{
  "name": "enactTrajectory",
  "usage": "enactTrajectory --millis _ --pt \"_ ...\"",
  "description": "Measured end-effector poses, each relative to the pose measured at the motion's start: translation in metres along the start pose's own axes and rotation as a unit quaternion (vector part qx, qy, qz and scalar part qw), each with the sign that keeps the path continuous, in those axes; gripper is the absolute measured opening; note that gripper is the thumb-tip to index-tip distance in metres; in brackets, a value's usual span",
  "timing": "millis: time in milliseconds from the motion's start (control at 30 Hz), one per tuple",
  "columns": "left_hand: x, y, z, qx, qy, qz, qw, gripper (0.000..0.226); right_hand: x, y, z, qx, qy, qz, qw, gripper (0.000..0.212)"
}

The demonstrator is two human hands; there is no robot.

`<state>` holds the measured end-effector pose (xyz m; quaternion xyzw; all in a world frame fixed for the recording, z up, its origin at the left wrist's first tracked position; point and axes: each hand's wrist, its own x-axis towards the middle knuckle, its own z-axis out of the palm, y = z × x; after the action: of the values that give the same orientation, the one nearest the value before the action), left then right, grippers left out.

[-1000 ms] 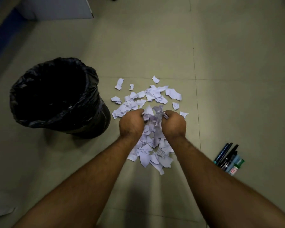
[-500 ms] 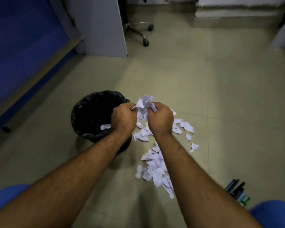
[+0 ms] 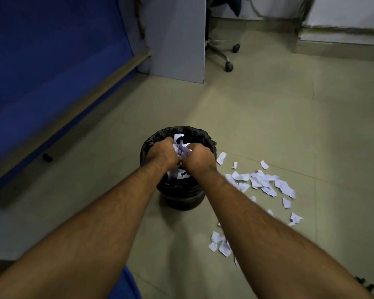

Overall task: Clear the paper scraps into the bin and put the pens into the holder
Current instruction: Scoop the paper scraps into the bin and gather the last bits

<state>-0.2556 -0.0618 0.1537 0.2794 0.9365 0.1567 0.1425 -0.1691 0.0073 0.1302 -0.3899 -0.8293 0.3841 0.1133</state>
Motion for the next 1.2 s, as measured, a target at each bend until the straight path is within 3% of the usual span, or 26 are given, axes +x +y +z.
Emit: enactTrajectory --millis 100,233,400,533,633,733,867,967,1100,1200 --pt "0.005 -0.002 0.005 0.017 -0.004 0.003 1.000 0.044 0.001 0.003 -0.003 -0.014 0.004 -0.007 1.000 0.021" --pt "0.008 0.011 0.003 -0.017 0.014 0.010 1.000 0.028 -0.003 0.005 -0.021 0.011 0.028 -0.012 0.999 0.036" --pt "-0.006 0.052 0.006 -0.128 0.029 0.078 0.988 0.028 -0.014 0.017 -0.059 0.079 0.104 0.026 0.991 0.027" --pt "-0.020 0.092 0.033 -0.078 -0.019 0.157 0.984 0.029 -0.024 0.055 -0.097 0.110 0.167 0.074 0.977 0.025" --pt "-0.032 0.113 0.076 -0.064 -0.075 0.158 0.982 0.033 -0.037 0.103 -0.109 0.105 0.183 0.110 0.971 0.026" --pt "-0.056 0.117 0.141 -0.044 -0.145 0.149 0.977 0.040 -0.057 0.165 -0.100 0.059 0.133 0.157 0.977 0.032" --pt "-0.089 0.094 0.220 0.033 -0.246 0.130 0.960 0.051 -0.092 0.237 -0.067 -0.037 -0.009 0.218 0.975 0.042" --pt "-0.115 0.069 0.260 0.131 -0.255 0.070 0.955 0.062 -0.123 0.275 -0.041 -0.107 -0.096 0.244 0.959 0.047" --pt "-0.137 0.037 0.287 0.177 -0.222 -0.030 0.958 0.090 -0.156 0.304 -0.017 -0.224 -0.098 0.274 0.930 0.084" --pt "-0.148 0.034 0.305 0.156 -0.225 -0.053 0.960 0.100 -0.166 0.316 0.001 -0.191 -0.080 0.258 0.944 0.095"
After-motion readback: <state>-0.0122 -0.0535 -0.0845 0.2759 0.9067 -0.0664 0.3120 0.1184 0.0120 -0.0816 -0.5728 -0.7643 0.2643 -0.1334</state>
